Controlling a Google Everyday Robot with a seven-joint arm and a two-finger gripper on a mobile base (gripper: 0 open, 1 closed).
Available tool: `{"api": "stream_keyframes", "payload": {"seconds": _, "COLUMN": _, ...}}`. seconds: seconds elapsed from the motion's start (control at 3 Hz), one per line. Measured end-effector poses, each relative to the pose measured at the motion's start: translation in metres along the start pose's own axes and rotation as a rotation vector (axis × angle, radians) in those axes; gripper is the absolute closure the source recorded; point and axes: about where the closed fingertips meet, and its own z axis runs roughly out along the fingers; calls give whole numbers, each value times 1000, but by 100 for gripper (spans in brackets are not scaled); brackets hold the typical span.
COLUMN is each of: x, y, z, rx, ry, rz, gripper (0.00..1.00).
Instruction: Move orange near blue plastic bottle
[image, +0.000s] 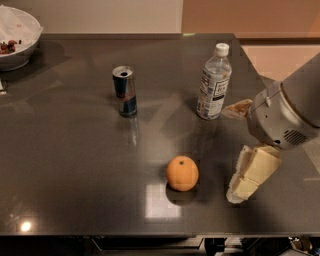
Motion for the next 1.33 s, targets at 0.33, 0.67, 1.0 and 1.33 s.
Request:
{"api": "stream_keyframes", "payload": {"seconds": 0.33, "x": -6, "y": 12, "z": 34, "rx": -15, "ry": -18, "rz": -32, "gripper": 0}}
{"api": "stream_keyframes", "payload": {"seconds": 0.67, "x": -13, "y": 20, "z": 57, "rx": -48, "ry": -37, "rz": -42, "gripper": 0}}
{"api": "stream_keyframes", "payload": {"seconds": 1.0, "x": -22, "y": 25, "z": 71, "rx": -72, "ry": -53, "rz": -48, "gripper": 0}}
{"api": "stream_keyframes", "payload": {"seconds": 1.33, "x": -32, "y": 29, "z": 80, "rx": -99, "ry": -73, "rz": -51, "gripper": 0}}
